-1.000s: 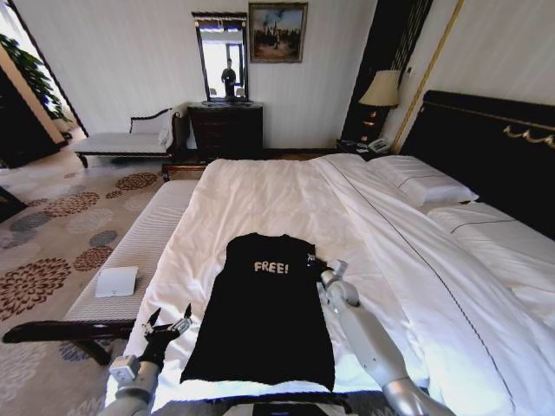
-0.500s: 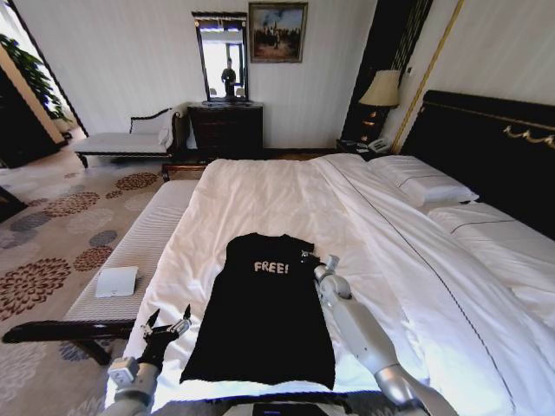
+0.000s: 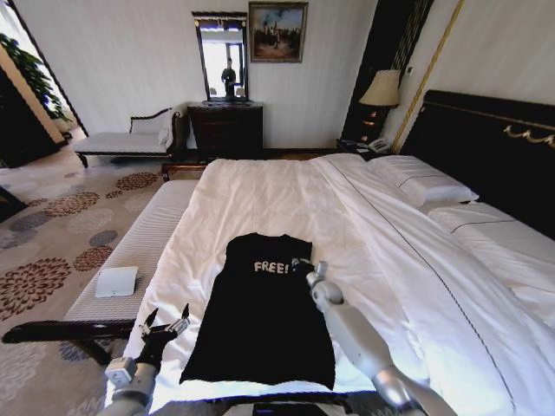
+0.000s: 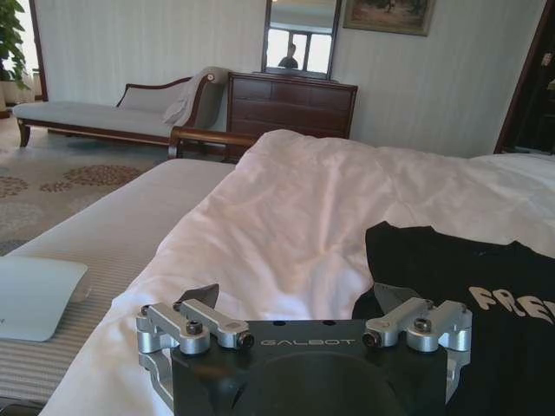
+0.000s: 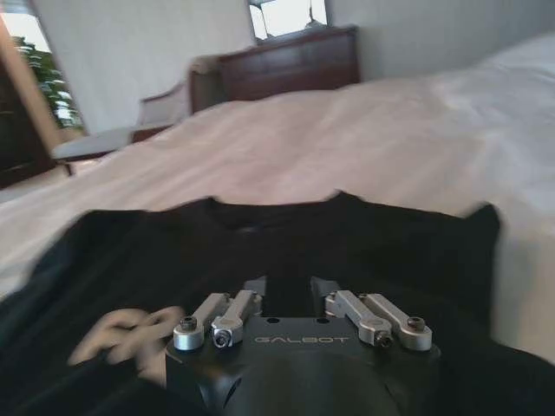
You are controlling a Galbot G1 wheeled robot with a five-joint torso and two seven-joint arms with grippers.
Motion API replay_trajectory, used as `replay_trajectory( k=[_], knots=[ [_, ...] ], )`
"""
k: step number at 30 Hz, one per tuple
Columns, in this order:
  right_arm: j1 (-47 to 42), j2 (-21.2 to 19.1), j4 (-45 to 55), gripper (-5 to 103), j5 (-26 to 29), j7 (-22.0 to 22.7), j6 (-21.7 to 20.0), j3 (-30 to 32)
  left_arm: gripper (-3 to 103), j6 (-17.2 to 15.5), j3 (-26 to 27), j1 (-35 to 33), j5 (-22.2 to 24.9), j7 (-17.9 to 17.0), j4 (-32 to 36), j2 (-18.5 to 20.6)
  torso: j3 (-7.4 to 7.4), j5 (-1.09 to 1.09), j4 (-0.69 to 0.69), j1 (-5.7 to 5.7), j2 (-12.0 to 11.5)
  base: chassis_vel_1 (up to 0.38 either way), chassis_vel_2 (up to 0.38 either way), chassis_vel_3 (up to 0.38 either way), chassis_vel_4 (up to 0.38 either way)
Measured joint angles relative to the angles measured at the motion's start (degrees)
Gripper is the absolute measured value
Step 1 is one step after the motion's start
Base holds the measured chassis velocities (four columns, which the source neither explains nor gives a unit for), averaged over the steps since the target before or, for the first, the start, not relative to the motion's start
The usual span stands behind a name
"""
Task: Fold the clothes on the bed.
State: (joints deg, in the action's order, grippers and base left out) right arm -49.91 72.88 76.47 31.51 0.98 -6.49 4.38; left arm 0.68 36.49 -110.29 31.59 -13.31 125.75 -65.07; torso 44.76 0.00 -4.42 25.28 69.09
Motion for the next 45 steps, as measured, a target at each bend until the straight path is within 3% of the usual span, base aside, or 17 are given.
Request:
replay_trajectory(
  k=[3,6,8,11,13,14,15,20,31,40,45],
  knots=[
    [-1.8,-0.2,3.5,36,-0.3,0.0,0.6,0.5,100,0.0,-0.1,0.2,0.0,-0.1,-0.1,0.0,0.0,0.0,0.01,0.0,0.0,0.0,0.0,0.0,0.0],
    [-3.5,0.4,5.9,51,0.7,1.0,0.9,5.9,100,-0.1,-0.2,0.3,0.0,-0.2,-0.2,0.0,-0.01,0.01,0.02,0.0,0.0,0.0,0.0,0.0,0.0],
    [-3.6,0.5,5.9,51,0.7,1.0,0.9,6.4,100,-0.1,-0.1,0.3,0.0,-0.3,-0.2,0.0,-0.01,0.01,0.02,0.0,0.0,0.0,0.0,0.0,0.0],
    [-6.2,-0.7,1.9,68,-0.9,1.4,3.0,16.3,100,0.0,-0.1,0.1,0.1,-0.1,-0.6,-0.2,0.0,0.0,0.0,0.0,0.0,0.0,0.0,0.0,0.0],
    [-6.6,-1.0,1.4,74,-1.1,1.3,3.2,17.1,100,0.0,-0.2,0.1,0.1,-0.1,-0.7,-0.2,0.0,0.01,0.0,0.0,0.0,0.0,0.0,0.0,0.0],
    [-7.7,-1.6,0.4,74,-1.8,1.1,3.7,18.8,100,0.0,-0.4,0.3,0.1,-0.1,-0.9,-0.2,0.0,0.02,-0.01,0.0,0.0,0.0,0.0,0.0,0.0],
    [-9.3,-2.4,-1.0,85,-3.7,0.6,4.9,20.6,100,0.0,-0.9,0.7,0.1,-0.1,-1.2,-0.2,-0.01,0.0,-0.02,0.0,0.0,0.0,0.0,0.0,0.0],
    [-12.8,-2.9,-3.9,99,-9.8,-1.4,9.0,22.2,100,-0.9,-2.7,2.1,0.1,-0.5,-1.4,0.2,0.0,0.01,-0.02,0.0,0.0,0.0,0.0,0.0,0.0],
    [-9.8,-1.3,-8.0,100,-16.2,-2.6,12.2,17.8,100,-1.2,-1.2,0.9,0.3,-0.7,-0.3,0.5,0.0,0.0,0.02,0.0,0.0,0.0,0.0,0.0,0.0],
    [-8.2,-1.6,-8.3,100,-14.6,-1.5,13.4,16.3,100,-0.9,-1.1,0.5,0.3,-0.5,-0.2,-0.2,0.0,0.01,-0.01,0.0,0.0,0.0,0.0,0.0,0.0],
    [-8.4,-2.4,-2.5,100,-12.5,-1.3,12.4,14.8,100,-0.8,-1.1,0.5,0.3,-0.5,0.1,-0.2,0.0,-0.01,0.01,0.0,0.0,0.0,0.0,0.0,0.0]
  ],
)
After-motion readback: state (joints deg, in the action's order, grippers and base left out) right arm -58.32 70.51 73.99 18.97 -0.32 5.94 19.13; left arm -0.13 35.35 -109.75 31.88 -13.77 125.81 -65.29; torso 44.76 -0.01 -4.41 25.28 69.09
